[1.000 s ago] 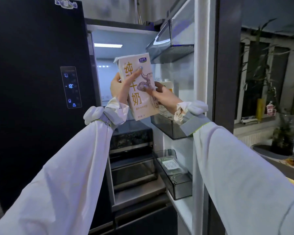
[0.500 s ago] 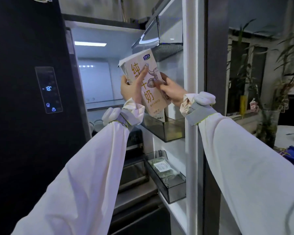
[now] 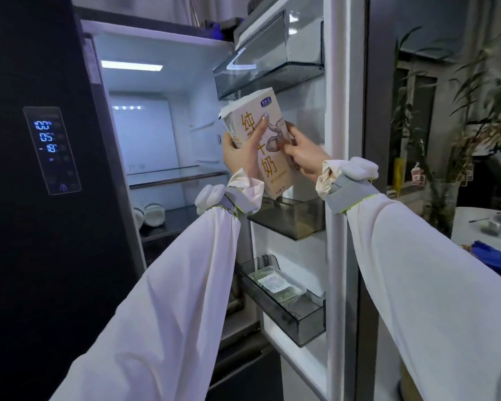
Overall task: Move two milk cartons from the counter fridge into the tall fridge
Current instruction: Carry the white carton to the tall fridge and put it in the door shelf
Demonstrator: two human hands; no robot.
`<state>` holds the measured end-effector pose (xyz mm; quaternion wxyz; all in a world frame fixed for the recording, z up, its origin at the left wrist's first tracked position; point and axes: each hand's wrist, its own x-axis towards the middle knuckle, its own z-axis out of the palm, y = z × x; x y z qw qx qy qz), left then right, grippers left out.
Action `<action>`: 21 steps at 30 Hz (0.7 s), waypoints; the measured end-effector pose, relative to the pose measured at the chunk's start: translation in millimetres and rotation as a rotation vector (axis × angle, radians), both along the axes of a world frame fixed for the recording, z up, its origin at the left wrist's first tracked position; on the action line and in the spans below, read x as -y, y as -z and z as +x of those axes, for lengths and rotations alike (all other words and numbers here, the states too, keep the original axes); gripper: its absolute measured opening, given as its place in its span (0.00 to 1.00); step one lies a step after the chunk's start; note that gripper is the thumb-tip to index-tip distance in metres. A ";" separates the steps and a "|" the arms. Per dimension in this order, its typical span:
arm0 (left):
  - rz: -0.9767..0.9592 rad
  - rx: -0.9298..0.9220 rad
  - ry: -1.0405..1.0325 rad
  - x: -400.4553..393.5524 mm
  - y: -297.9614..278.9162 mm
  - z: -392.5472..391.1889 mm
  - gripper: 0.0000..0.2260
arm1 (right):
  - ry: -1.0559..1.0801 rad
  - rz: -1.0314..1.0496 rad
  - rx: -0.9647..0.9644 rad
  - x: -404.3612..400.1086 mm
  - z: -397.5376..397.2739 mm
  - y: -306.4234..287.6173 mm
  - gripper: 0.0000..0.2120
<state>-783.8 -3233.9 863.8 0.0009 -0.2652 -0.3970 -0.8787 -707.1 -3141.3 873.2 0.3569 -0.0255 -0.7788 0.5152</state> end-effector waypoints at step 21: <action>-0.375 -0.385 -0.272 -39.0 41.5 -48.5 0.32 | 0.297 -0.041 0.394 -23.2 -26.0 28.2 0.25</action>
